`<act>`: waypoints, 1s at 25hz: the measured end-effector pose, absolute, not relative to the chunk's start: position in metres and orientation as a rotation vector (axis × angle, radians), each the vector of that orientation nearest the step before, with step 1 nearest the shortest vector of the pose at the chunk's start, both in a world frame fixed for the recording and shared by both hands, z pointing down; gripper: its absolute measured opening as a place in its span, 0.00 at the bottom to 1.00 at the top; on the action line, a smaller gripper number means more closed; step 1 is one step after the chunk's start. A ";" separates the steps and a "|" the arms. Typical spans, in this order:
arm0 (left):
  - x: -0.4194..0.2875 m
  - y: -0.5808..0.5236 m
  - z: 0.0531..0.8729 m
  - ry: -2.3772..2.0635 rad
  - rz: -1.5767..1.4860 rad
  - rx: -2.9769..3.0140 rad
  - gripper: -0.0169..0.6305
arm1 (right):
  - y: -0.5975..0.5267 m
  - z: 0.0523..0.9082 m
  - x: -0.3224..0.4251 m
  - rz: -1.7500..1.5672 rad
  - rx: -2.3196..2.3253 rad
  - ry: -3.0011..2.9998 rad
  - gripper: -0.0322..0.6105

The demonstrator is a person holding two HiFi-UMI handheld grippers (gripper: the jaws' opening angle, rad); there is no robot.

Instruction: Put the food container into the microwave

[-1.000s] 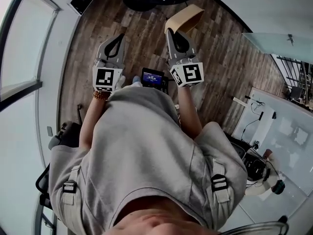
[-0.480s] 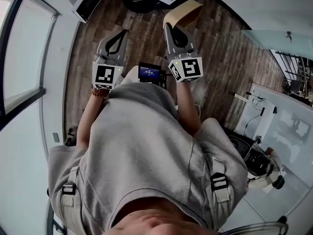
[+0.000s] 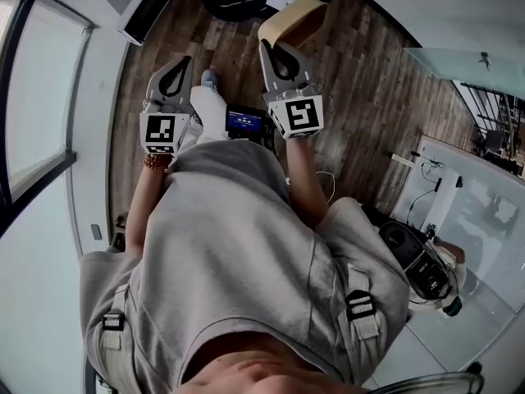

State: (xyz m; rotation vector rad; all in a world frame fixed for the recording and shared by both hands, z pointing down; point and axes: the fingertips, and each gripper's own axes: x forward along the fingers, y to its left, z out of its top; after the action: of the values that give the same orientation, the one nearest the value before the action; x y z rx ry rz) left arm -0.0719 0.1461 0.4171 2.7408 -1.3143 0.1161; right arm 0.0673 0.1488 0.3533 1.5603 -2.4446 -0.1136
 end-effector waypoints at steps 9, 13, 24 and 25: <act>-0.063 0.099 0.426 -1.312 0.216 2.730 0.02 | 0.090 0.383 0.076 -0.038 1.531 -2.453 0.10; -0.054 0.066 0.426 -1.303 0.260 2.733 0.02 | 0.061 0.400 0.074 -0.131 1.428 -2.391 0.10; -0.007 -0.029 0.426 -1.240 0.324 2.797 0.02 | -0.012 0.413 0.126 -0.176 1.463 -2.332 0.10; -0.006 -0.036 0.426 -1.251 0.316 2.789 0.02 | -0.017 0.415 0.130 -0.204 1.448 -2.317 0.10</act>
State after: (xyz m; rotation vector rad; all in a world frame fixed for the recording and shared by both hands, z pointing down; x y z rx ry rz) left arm -0.0061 -0.0357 0.4263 2.7895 -1.2505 0.3158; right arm 0.1295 -0.0167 0.4151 1.4481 -2.3174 -0.2041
